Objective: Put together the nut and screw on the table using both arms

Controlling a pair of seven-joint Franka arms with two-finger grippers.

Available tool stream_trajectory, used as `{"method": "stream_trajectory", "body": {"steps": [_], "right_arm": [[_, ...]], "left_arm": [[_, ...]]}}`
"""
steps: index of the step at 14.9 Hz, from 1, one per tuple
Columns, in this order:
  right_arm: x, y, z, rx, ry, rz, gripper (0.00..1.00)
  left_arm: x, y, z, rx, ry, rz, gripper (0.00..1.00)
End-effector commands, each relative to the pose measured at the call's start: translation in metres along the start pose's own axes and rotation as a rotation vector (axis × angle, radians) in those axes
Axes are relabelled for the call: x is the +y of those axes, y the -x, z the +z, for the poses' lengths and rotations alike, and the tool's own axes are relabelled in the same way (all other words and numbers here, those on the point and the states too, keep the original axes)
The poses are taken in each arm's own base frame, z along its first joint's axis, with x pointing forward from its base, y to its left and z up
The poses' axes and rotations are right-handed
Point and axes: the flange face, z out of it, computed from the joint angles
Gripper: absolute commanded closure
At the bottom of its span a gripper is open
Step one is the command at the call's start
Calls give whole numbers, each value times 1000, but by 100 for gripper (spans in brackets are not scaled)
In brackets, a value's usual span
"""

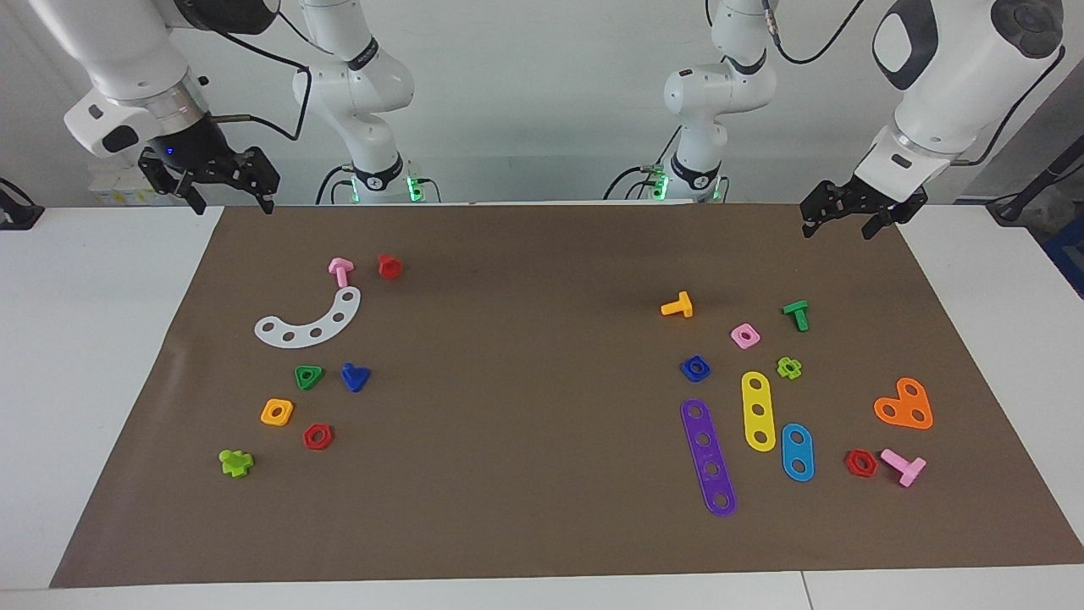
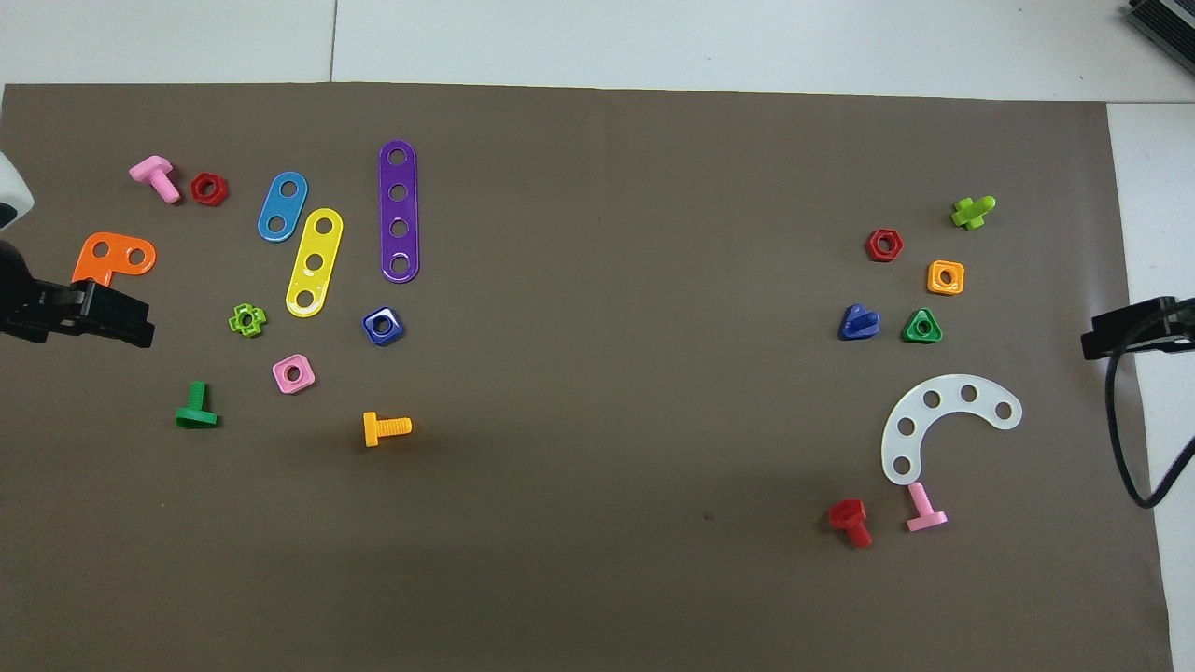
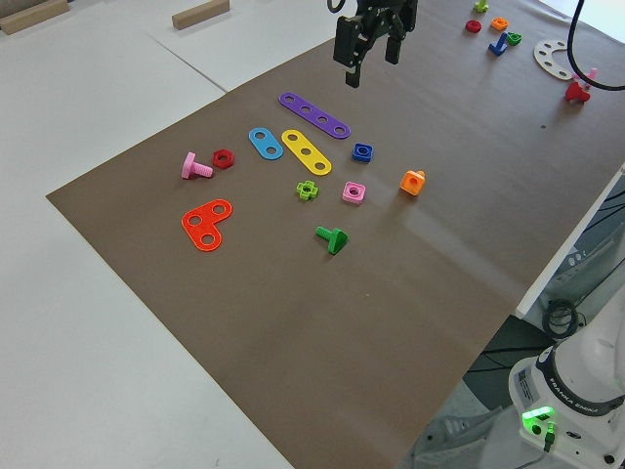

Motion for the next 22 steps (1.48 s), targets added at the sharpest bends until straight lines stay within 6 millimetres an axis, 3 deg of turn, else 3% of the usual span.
{"method": "stream_trajectory", "body": {"steps": [1,4,6,10,14,16,20,22], "right_arm": [[-10,12,13,-2,-25,-36,0],[-12,10,21,49,-24,-55,0],[-26,0,34,68,-23,-108,0],[-51,-29,133,92,-40,-220,0],[-70,-68,205,103,-14,-353,0],[-82,-78,241,112,-41,-355,0],[-84,-89,293,116,-25,-397,5],[-84,-87,304,135,-19,-398,13]], "left_arm": [[1,5,-2,22,12,-5,0],[3,4,-1,22,13,-2,0],[7,2,0,39,11,-1,0],[24,0,8,26,12,26,0],[59,-8,36,46,15,-125,2],[62,-17,51,59,20,-209,5],[86,-44,97,91,43,-462,5],[95,-56,121,107,56,-561,5]]}}
